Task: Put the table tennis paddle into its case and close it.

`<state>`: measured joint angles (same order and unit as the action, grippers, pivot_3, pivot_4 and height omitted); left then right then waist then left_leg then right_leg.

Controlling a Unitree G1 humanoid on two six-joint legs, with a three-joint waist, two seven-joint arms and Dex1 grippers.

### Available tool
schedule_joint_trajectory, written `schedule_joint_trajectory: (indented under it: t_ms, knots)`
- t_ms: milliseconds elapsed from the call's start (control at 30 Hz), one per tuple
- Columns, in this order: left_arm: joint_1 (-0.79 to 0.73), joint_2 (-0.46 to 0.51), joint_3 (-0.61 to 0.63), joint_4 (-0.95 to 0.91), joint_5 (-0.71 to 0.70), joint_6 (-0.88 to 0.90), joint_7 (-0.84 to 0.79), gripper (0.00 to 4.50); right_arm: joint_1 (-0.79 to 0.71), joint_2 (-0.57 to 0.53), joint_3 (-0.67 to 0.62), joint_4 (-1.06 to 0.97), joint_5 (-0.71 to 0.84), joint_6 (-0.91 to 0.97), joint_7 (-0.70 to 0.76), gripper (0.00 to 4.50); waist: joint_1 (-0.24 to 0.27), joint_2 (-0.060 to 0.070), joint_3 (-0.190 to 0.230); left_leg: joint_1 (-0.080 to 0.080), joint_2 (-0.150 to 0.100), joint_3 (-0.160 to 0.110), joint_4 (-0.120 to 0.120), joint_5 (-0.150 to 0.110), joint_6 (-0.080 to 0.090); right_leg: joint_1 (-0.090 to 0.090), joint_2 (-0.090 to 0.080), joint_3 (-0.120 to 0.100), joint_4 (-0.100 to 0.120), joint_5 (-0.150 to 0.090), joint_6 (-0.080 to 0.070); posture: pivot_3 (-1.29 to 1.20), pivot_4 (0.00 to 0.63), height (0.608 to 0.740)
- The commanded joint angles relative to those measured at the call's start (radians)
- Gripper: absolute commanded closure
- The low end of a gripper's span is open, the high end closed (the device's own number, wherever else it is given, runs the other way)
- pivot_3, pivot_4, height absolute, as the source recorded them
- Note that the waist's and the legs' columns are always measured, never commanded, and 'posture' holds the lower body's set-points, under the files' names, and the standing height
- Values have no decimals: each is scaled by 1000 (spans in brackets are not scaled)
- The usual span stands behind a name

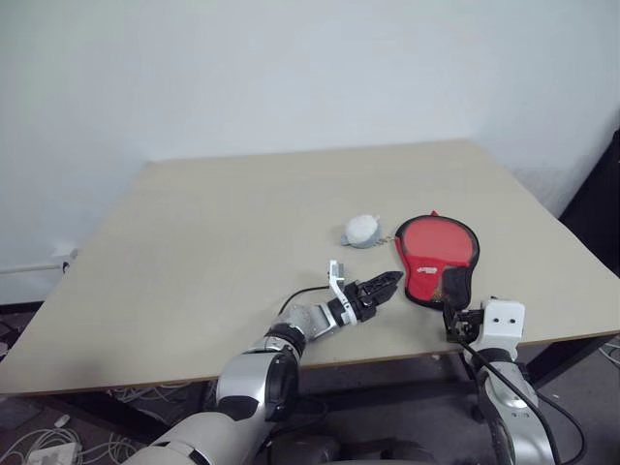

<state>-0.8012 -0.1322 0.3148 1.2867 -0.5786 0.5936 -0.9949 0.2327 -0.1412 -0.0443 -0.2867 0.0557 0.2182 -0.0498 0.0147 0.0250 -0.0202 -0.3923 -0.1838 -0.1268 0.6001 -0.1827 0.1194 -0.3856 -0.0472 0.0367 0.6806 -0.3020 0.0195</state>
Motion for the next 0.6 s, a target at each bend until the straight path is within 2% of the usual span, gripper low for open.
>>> schedule_joint_trajectory:
  t_ms: [33, 200, 567, 600]
  knots:
    - [-163, 420, -434, -645, 446, -454, -346, 1036, -483, -8, -140, 68, 149, 274, -44, 45, 0, -1, 0, 0, 0, 0, 0, -1, 1, 0, 0, 0, 0, 0, 0, 0, 0, 740]
    - [-157, 438, -429, -659, 450, -470, -347, 1036, -490, -12, -139, 69, 156, 289, -41, 45, -2, -6, 1, 0, 0, 0, 3, -1, 2, 0, 1, 0, 3, 0, 0, 0, 0, 740]
    - [-145, 440, -428, -698, 438, -451, -337, 1036, -507, -11, -137, 64, 163, 325, -44, 45, -3, -8, 1, 0, 0, 1, 8, -2, 3, 0, 0, 0, 8, 0, 0, 0, 0, 740]
    - [-144, 439, -428, -701, 437, -450, -336, 1036, -508, -11, -137, 63, 165, 328, -46, 45, -1, 8, -1, 0, 0, 1, 8, -2, 3, 0, 0, 0, 8, 0, 0, 0, 0, 740]
